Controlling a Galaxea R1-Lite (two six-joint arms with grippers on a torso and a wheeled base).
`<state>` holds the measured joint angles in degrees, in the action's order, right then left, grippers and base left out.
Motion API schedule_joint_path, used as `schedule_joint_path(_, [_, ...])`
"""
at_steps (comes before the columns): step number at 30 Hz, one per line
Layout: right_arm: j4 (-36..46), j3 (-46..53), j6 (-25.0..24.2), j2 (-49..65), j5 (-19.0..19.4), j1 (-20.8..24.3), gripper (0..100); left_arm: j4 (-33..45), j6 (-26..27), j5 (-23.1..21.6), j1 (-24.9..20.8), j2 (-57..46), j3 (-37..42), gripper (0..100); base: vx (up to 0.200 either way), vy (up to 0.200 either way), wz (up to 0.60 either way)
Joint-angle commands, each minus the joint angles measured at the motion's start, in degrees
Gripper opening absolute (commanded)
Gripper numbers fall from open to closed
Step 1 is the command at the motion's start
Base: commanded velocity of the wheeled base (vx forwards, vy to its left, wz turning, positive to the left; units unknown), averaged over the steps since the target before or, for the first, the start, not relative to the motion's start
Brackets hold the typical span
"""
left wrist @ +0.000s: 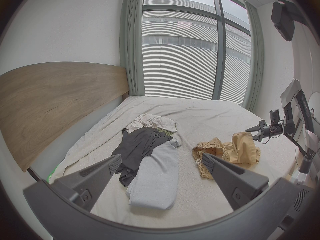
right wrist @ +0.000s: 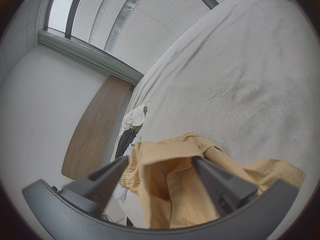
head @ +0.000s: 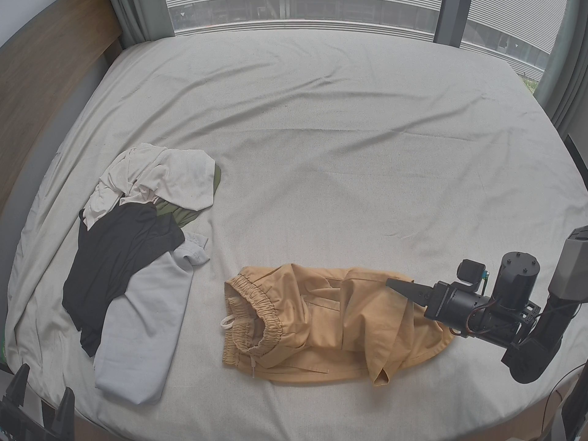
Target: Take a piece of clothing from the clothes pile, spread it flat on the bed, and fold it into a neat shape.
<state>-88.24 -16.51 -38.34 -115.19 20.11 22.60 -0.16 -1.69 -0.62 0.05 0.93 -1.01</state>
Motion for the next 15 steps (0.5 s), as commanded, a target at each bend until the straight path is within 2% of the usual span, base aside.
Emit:
schedule_joint_path(1, [-0.01,-1.69,0.02,-0.30,0.01,0.51,100,-0.02,-0.06,0.01,0.04,-0.93,1.01,100,0.000,0.000,0.00])
schedule_joint_path(15, [0.08,-3.97,0.02,-1.53,-0.16,4.91,100,-0.02,-0.15,0.01,0.04,-0.93,1.01,100,0.000,0.000,0.00])
